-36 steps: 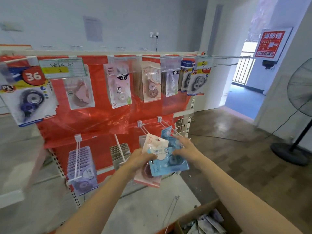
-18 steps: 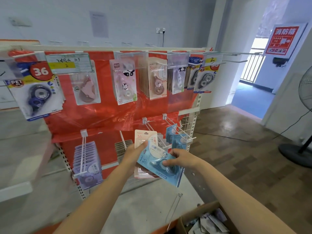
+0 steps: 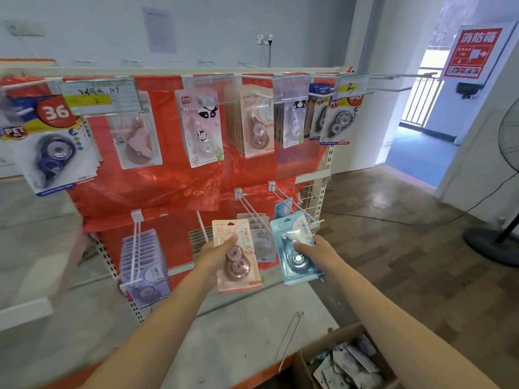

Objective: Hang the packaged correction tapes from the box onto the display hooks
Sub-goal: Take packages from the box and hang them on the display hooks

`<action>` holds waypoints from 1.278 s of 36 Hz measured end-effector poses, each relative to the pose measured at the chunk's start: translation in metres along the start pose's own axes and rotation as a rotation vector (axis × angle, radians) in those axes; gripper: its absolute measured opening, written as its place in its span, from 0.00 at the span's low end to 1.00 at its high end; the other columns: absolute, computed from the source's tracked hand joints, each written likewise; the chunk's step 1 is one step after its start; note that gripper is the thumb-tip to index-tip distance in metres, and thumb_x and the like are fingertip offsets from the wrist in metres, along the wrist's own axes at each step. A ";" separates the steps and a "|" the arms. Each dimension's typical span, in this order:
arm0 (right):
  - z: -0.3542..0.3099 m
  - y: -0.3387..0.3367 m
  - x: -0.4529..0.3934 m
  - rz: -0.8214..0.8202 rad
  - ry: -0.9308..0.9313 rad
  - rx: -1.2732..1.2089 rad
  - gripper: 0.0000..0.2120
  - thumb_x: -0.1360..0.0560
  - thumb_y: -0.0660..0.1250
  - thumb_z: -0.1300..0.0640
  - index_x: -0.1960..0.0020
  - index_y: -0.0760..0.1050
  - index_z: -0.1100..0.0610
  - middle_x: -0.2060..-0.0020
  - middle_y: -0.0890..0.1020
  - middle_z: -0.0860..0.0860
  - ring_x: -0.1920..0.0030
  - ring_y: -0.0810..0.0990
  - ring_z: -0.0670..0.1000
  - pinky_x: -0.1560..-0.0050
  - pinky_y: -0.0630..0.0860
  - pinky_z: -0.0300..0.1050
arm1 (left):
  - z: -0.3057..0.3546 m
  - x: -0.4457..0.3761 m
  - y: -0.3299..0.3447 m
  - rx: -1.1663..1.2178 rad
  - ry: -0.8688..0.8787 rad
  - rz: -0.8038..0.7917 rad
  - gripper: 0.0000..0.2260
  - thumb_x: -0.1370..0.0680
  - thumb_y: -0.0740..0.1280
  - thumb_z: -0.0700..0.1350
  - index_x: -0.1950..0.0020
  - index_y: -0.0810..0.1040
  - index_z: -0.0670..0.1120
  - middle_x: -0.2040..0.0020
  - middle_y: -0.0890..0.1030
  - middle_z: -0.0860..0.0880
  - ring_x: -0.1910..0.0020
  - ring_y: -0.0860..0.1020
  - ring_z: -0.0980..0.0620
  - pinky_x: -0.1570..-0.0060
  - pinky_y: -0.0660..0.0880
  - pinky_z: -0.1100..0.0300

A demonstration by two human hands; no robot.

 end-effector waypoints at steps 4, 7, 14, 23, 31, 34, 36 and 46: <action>-0.002 0.000 0.002 -0.001 0.009 -0.041 0.05 0.24 0.66 0.61 0.50 0.71 0.55 0.56 0.79 0.52 0.52 0.79 0.54 0.53 0.77 0.47 | -0.002 0.003 0.018 -0.018 -0.001 -0.069 0.07 0.24 0.69 0.40 0.47 0.79 0.41 0.51 0.83 0.39 0.55 0.82 0.42 0.50 0.78 0.46; -0.005 -0.002 0.002 -0.002 -0.004 -0.118 0.11 0.24 0.64 0.64 0.43 0.71 0.56 0.54 0.79 0.52 0.52 0.79 0.53 0.53 0.77 0.46 | -0.002 0.002 0.026 -0.048 0.006 -0.080 0.07 0.25 0.70 0.40 0.48 0.80 0.43 0.47 0.83 0.40 0.47 0.81 0.40 0.41 0.74 0.41; -0.026 0.010 0.011 -0.110 -0.073 -0.344 0.15 0.25 0.66 0.63 0.38 0.73 0.57 0.43 0.82 0.55 0.44 0.81 0.58 0.43 0.77 0.60 | 0.011 0.004 0.048 -0.103 0.034 -0.095 0.18 0.20 0.60 0.57 0.41 0.77 0.44 0.40 0.80 0.41 0.41 0.77 0.41 0.37 0.71 0.41; -0.067 0.042 0.025 -0.225 -0.267 -0.316 0.13 0.23 0.66 0.61 0.39 0.74 0.55 0.41 0.80 0.54 0.40 0.79 0.53 0.37 0.75 0.48 | 0.047 0.014 0.076 0.043 0.258 -0.218 0.13 0.25 0.69 0.37 0.41 0.77 0.40 0.50 0.83 0.42 0.61 0.83 0.53 0.61 0.81 0.60; -0.109 0.027 0.019 -0.224 -0.198 -0.433 0.14 0.20 0.63 0.55 0.35 0.69 0.51 0.48 0.81 0.51 0.57 0.82 0.48 0.67 0.78 0.42 | 0.110 0.021 0.058 0.156 0.373 -0.124 0.05 0.25 0.69 0.37 0.50 0.78 0.43 0.60 0.83 0.48 0.69 0.82 0.54 0.70 0.80 0.60; -0.126 0.029 0.021 -0.242 -0.251 -0.320 0.07 0.20 0.63 0.58 0.44 0.76 0.54 0.55 0.84 0.50 0.58 0.83 0.49 0.63 0.79 0.42 | 0.126 0.024 0.055 0.181 0.380 -0.126 0.04 0.25 0.69 0.36 0.52 0.78 0.43 0.61 0.83 0.47 0.69 0.82 0.53 0.70 0.80 0.60; -0.140 0.023 0.019 -0.184 -0.316 -0.270 0.05 0.21 0.64 0.60 0.46 0.77 0.57 0.54 0.84 0.52 0.56 0.82 0.49 0.60 0.77 0.40 | 0.134 0.025 0.053 0.186 0.390 -0.126 0.05 0.25 0.69 0.36 0.51 0.79 0.43 0.56 0.83 0.44 0.64 0.83 0.49 0.62 0.81 0.55; -0.211 -0.010 0.012 -0.047 -0.444 -0.244 0.11 0.21 0.63 0.63 0.39 0.74 0.59 0.47 0.81 0.53 0.47 0.79 0.51 0.45 0.77 0.47 | 0.151 0.027 0.039 0.176 0.426 -0.115 0.07 0.27 0.71 0.35 0.52 0.79 0.45 0.52 0.83 0.44 0.54 0.82 0.45 0.50 0.79 0.49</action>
Point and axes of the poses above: each hand's wrist, its own x-axis away from the middle knuckle, its own y-axis out of the palm, z = x × y, the point moved 7 cm from there along -x, towards the middle knuckle
